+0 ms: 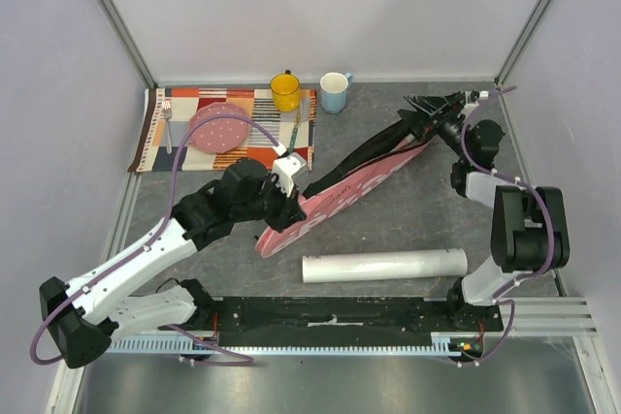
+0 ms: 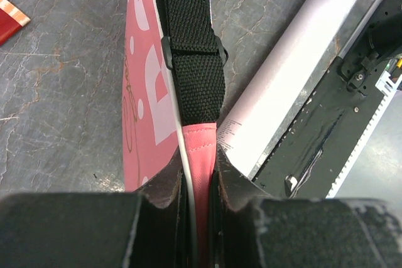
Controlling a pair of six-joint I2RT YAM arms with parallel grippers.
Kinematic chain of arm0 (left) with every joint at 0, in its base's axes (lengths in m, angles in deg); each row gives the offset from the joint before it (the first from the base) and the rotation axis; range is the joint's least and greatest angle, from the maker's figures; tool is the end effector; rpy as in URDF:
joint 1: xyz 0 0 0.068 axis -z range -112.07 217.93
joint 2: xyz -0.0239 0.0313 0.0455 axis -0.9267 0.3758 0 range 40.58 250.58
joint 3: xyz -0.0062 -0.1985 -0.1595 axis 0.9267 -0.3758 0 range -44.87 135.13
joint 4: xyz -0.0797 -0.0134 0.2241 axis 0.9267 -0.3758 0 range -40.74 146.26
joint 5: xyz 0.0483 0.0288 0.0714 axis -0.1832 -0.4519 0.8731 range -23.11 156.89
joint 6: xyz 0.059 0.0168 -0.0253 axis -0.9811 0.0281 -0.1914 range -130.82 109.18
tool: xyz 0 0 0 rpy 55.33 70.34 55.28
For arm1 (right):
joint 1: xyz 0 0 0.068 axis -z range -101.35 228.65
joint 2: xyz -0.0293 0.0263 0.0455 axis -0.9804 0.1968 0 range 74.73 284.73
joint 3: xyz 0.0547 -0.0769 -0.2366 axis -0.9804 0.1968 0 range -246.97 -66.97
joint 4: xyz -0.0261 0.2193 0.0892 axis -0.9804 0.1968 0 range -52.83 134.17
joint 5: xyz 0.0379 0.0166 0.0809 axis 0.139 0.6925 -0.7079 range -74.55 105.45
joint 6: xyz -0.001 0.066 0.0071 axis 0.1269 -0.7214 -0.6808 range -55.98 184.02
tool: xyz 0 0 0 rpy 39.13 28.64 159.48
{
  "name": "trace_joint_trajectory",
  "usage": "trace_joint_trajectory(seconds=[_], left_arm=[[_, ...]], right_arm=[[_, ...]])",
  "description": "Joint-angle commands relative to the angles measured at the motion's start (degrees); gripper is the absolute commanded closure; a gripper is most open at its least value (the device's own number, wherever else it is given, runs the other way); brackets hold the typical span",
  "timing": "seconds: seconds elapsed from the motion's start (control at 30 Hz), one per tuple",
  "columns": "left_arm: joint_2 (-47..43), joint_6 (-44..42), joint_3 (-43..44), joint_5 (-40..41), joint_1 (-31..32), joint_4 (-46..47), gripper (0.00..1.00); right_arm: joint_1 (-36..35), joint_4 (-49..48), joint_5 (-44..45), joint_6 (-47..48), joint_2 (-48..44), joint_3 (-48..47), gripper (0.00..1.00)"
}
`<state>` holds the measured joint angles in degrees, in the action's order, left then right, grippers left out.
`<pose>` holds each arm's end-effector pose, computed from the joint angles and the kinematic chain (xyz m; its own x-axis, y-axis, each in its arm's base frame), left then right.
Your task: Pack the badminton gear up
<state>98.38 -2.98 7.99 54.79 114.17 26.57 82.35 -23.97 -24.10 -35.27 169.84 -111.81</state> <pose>0.1420 -0.1643 0.2906 -0.5019 0.3315 -0.7989 0.7643 0.6024 -0.2302 0.3426 0.0114 0.2485 -0.5972 0.8011 0.0399 -0.0932 -0.1187 0.9885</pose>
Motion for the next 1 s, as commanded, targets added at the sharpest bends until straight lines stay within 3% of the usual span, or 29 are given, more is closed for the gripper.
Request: trace_joint_trajectory(seconds=[0.0, 0.17, 0.3, 0.37, 0.47, 0.5, 0.57, 0.6, 0.67, 0.8, 0.97], left_arm=[[0.82, 2.09, -0.48, 1.72, -0.10, -0.28, 0.98], [0.91, 3.59, -0.74, 3.65, -0.01, -0.37, 0.98], [0.74, 5.69, -0.48, 7.61, -0.10, -0.81, 0.98], [0.47, 6.49, -0.83, 8.49, -0.10, -0.46, 0.98], [-0.49, 7.28, -1.79, 9.02, -0.10, 0.77, 0.98], [-0.58, 7.28, -1.88, 9.11, -0.10, 0.95, 0.98], [-0.93, 7.28, -1.97, 9.37, -0.10, 1.13, 0.98], [-0.94, 7.28, -2.06, 9.29, -0.01, 1.04, 0.98], [-1.29, 7.37, -2.06, 9.11, -0.10, 1.13, 0.98], [-1.64, 7.72, -2.24, 8.50, -0.09, 1.65, 0.98], [-2.87, 8.16, -2.59, 8.32, -0.10, 1.74, 0.98]], right_arm=[[-1.68, -8.47, -1.41, -5.21, -6.24, 2.21, 0.29], [-8.35, 0.48, -1.67, -1.36, -14.05, 1.51, 0.29], [-9.33, 25.30, -1.32, 11.81, -24.07, 0.81, 0.32], [-9.33, 30.53, -0.36, 16.13, -29.25, 1.77, 0.34], [-9.42, 36.79, 2.71, 17.20, -35.58, 5.37, 0.44], [-9.42, 39.76, 4.99, 17.80, -37.26, 7.38, 0.56], [-9.42, 44.60, 7.02, 20.26, -41.38, 8.19, 0.67], [-9.42, 47.32, 7.64, 20.71, -42.37, 9.06, 0.84], [-9.42, 50.75, 8.87, 22.02, -44.13, 9.16, 0.95], [-9.59, 59.62, 10.81, 28.50, -43.17, 8.46, 0.93], [-9.59, 69.22, 11.86, 36.87, -39.21, 7.22, 0.99]])
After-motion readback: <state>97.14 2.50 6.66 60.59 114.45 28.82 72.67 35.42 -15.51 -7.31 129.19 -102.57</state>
